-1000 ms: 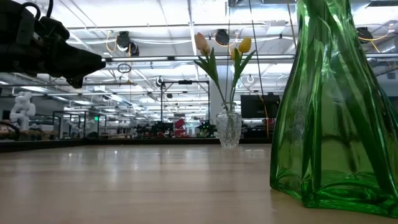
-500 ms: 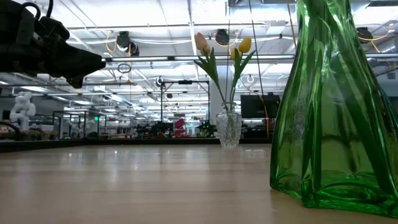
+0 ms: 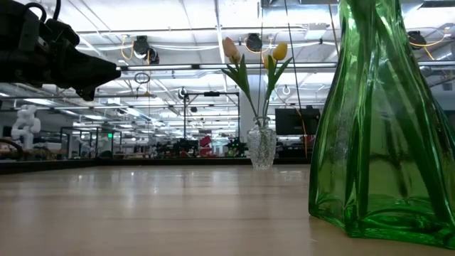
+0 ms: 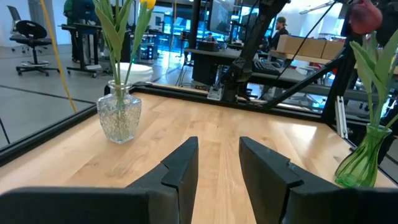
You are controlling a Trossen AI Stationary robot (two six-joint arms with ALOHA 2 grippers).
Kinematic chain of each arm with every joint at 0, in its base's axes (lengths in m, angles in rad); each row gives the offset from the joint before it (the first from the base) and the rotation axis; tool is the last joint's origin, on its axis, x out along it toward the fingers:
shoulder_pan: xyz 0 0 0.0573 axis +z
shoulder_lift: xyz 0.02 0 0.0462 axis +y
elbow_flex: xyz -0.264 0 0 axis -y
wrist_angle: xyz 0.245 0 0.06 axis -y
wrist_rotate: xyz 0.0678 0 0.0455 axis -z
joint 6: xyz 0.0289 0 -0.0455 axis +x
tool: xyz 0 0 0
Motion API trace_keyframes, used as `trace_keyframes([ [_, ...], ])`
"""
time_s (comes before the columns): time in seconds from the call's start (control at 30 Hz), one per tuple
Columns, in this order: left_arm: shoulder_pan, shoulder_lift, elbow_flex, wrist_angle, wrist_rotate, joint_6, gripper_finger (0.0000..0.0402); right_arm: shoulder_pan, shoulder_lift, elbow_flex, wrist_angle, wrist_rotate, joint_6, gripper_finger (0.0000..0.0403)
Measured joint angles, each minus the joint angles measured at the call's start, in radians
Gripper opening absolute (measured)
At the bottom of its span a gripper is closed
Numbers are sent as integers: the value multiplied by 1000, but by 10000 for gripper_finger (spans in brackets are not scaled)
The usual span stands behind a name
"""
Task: Sort flowers into vase by color
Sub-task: Put the red into the green flower vase
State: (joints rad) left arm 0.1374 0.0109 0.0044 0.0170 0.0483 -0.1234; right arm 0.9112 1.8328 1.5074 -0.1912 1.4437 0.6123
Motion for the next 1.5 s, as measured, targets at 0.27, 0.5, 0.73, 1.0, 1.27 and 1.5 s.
trace_keyframes([
  [0.27,0,0,0,0,0,0,123,0,30,0,-91,-2,142,0],
  [0.5,0,0,0,0,0,0,123,0,75,0,-68,-6,195,4],
  [0.73,0,0,0,0,0,0,123,6,75,0,-68,-24,195,23],
  [1.0,0,0,0,0,0,0,123,7,75,0,-69,-116,256,27],
  [1.27,0,0,0,0,0,0,123,7,74,0,-73,-144,267,28],
  [1.5,0,0,0,0,0,0,123,6,69,0,-75,-145,267,34],
])
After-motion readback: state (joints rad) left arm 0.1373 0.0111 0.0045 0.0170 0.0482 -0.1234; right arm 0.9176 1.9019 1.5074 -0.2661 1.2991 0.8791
